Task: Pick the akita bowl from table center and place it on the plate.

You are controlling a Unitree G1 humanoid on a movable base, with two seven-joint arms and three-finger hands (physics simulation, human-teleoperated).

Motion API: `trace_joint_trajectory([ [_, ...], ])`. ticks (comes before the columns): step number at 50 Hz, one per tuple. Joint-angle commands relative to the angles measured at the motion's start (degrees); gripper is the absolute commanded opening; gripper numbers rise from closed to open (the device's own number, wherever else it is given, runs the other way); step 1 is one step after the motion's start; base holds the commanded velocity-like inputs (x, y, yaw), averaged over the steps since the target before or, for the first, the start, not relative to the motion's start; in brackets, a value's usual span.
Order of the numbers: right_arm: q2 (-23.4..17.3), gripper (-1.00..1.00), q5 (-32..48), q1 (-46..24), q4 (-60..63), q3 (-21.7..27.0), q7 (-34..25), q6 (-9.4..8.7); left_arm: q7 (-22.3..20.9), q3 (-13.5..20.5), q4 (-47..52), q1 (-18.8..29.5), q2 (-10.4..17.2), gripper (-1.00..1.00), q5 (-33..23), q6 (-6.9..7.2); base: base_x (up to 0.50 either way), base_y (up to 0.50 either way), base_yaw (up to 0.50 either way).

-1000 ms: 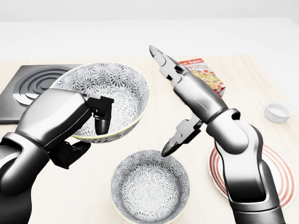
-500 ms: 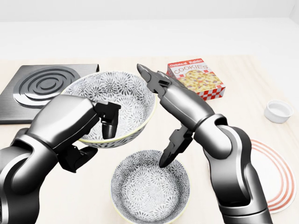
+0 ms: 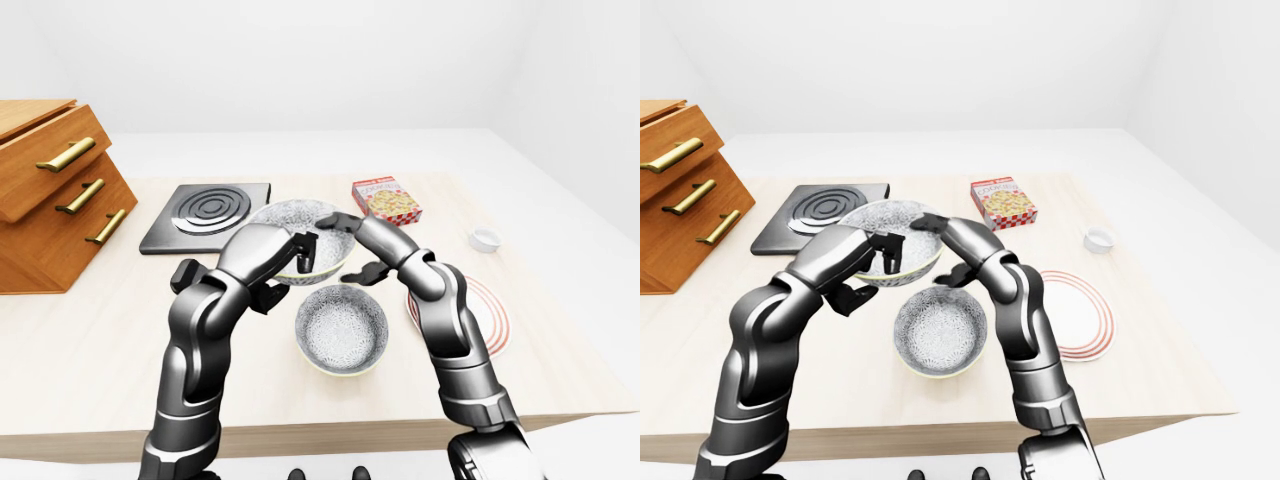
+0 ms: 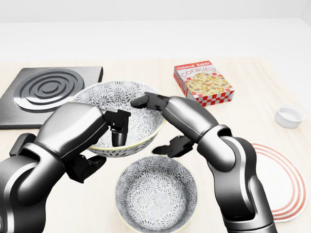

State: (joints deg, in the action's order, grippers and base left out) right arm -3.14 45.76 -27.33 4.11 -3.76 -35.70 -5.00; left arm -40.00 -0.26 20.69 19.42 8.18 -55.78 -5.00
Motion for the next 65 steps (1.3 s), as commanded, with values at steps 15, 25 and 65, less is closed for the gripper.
trace_joint_trajectory([
  [15,0.01,-1.0,-0.05,0.56,-1.11,0.07,1.23,0.0,0.0,-0.13,1.71,-0.44,-0.72,-1.0,0.22,0.0,0.0,0.0,0.0],
  [25,0.05,-1.0,-0.06,1.38,-0.49,-0.01,1.29,0.0,0.0,0.41,0.89,-0.25,-0.29,-0.59,0.06,0.0,0.0,0.0,0.0],
  [65,-3.02,-1.0,-4.43,2.99,0.79,3.46,3.68,0.0,2.38,7.66,3.56,5.7,-1.38,1.0,26.21,10.0,0.0,0.0,0.0],
])
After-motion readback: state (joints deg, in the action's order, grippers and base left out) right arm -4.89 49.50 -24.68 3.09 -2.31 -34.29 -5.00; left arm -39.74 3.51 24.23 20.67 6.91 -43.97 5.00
